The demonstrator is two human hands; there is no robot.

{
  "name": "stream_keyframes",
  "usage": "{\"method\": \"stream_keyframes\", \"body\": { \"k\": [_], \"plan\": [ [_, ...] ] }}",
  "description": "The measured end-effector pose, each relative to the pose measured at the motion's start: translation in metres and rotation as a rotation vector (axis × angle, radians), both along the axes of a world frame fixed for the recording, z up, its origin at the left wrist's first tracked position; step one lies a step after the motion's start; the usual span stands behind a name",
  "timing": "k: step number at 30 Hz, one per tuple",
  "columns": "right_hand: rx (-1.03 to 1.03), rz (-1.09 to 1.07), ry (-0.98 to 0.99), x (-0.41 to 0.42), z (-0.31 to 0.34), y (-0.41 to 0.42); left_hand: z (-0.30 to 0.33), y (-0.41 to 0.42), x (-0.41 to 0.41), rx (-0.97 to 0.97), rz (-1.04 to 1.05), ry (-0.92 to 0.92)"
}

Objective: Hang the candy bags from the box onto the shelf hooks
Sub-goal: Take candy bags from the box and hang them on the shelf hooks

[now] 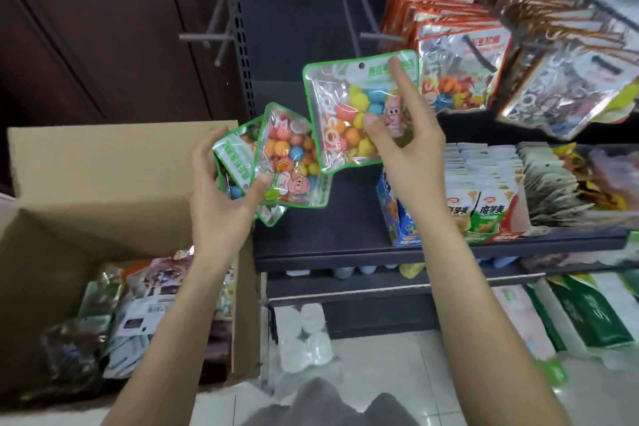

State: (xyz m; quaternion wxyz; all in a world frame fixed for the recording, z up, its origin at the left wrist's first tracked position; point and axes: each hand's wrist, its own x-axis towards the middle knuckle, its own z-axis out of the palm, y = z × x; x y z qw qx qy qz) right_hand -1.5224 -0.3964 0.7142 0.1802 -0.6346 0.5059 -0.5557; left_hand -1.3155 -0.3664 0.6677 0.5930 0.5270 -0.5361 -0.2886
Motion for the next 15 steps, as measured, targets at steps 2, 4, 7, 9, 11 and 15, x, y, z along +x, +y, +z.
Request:
{"method": "stream_keyframes", "body": {
  "k": [2,4,7,9,11,15],
  "plan": [
    [-0.006,-0.022,-0.028,0.005,-0.001,0.002,-0.001,-0.009,0.006,0.006,-0.021,0.005],
    [0.006,-0.024,-0.081,0.009,-0.002,0.003,-0.002,-0.015,0.009,0.015,-0.042,0.014],
    [0.016,-0.043,-0.117,0.012,-0.001,0.002,-0.004,-0.021,0.011,0.014,-0.075,0.017],
    [0.019,-0.061,-0.122,0.013,0.002,0.0,-0.004,-0.025,0.011,0.013,-0.099,0.026],
    [0.019,-0.085,-0.101,0.013,0.003,-0.001,-0.004,-0.027,0.011,0.006,-0.095,0.037],
    [0.033,-0.143,-0.075,0.013,0.0,0.0,-0.005,-0.027,0.013,-0.037,-0.08,0.033]
  ]
}}
